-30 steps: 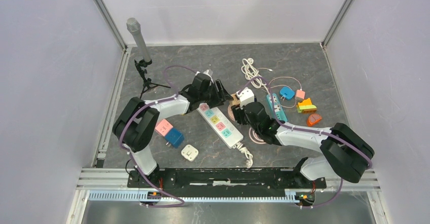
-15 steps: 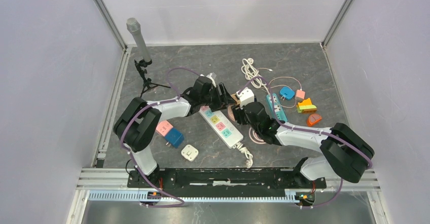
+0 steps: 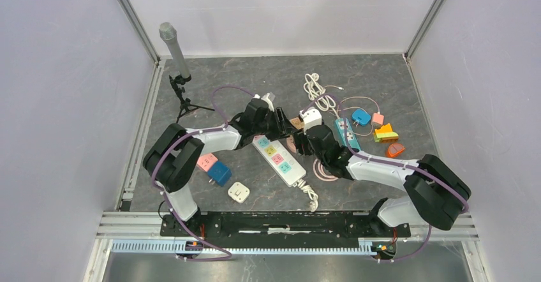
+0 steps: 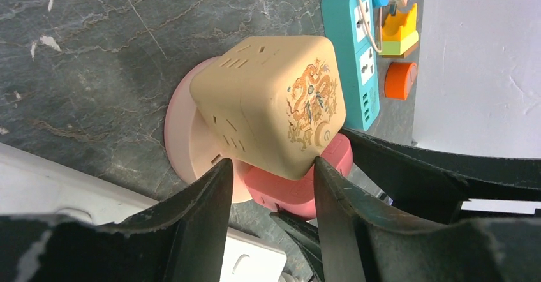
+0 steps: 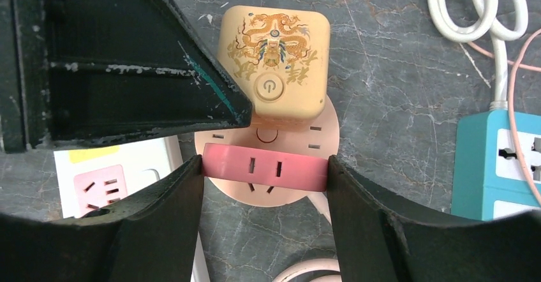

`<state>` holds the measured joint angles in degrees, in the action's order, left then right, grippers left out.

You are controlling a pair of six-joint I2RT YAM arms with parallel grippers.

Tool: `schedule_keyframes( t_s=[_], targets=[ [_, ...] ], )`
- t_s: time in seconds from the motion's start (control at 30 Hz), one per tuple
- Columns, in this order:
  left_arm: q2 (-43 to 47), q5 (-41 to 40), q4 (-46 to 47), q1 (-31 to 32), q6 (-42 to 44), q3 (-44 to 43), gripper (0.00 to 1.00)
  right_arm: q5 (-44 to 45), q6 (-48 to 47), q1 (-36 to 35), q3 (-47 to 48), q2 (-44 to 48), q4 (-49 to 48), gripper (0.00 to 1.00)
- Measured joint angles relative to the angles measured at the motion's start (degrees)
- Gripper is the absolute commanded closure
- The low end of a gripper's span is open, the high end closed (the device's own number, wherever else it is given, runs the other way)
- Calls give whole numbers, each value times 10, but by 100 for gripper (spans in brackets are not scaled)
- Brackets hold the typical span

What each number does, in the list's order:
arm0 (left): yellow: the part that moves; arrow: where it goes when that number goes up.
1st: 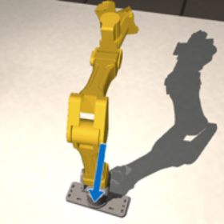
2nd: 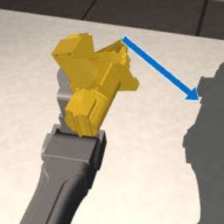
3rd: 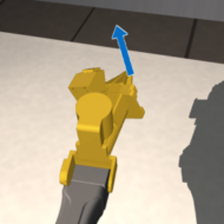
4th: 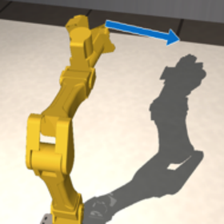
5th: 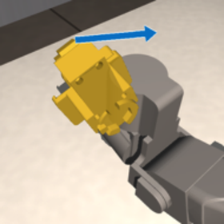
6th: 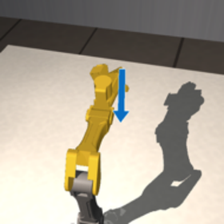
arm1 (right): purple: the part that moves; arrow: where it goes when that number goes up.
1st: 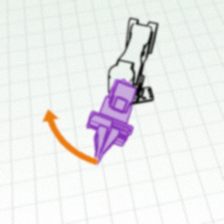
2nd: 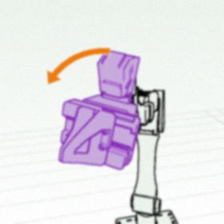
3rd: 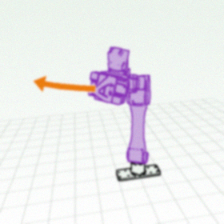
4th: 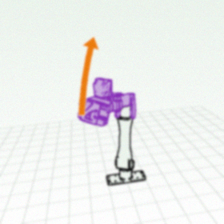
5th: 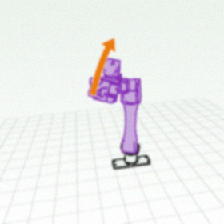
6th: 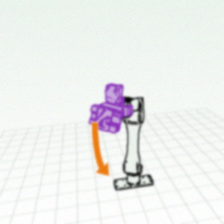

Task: Pull the plug off the socket

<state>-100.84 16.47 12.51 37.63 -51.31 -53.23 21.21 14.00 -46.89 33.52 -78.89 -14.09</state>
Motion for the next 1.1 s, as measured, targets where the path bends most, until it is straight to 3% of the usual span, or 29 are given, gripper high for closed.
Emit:
schedule_keyframes(
  t_s=[0.33,1.1],
  targets=[
    [0,7,28,1,0,14,50,-3,-25,-11,19,-8,26,100],
    [-11,-13,-45,1,26,17,54,-60,-37,27,19,16,18,100]
  ],
)
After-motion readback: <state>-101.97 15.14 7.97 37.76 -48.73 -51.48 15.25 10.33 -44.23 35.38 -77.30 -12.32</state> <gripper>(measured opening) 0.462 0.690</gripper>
